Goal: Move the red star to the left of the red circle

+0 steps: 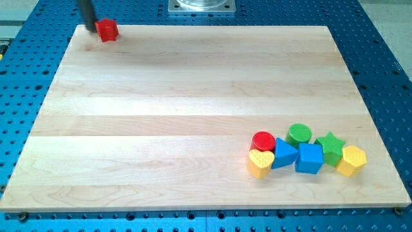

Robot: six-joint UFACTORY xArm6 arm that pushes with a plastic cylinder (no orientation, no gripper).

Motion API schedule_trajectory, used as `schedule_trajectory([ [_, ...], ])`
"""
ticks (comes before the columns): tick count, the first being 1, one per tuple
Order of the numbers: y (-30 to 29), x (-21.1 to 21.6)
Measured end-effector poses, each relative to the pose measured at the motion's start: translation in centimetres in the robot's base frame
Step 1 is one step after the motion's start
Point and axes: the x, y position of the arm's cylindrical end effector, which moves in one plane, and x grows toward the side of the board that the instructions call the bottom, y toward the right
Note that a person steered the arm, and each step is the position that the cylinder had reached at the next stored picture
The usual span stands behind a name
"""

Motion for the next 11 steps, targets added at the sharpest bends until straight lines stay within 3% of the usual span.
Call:
schedule_trajectory([
  [1, 7.2, 1.1],
  [2, 8.1, 7.1],
  [4, 6.9, 1.3],
  [5, 4.2, 0.6],
  [6, 2.9, 6.9],
  [10, 17.5, 29.4],
  [11, 17.6, 31.6],
])
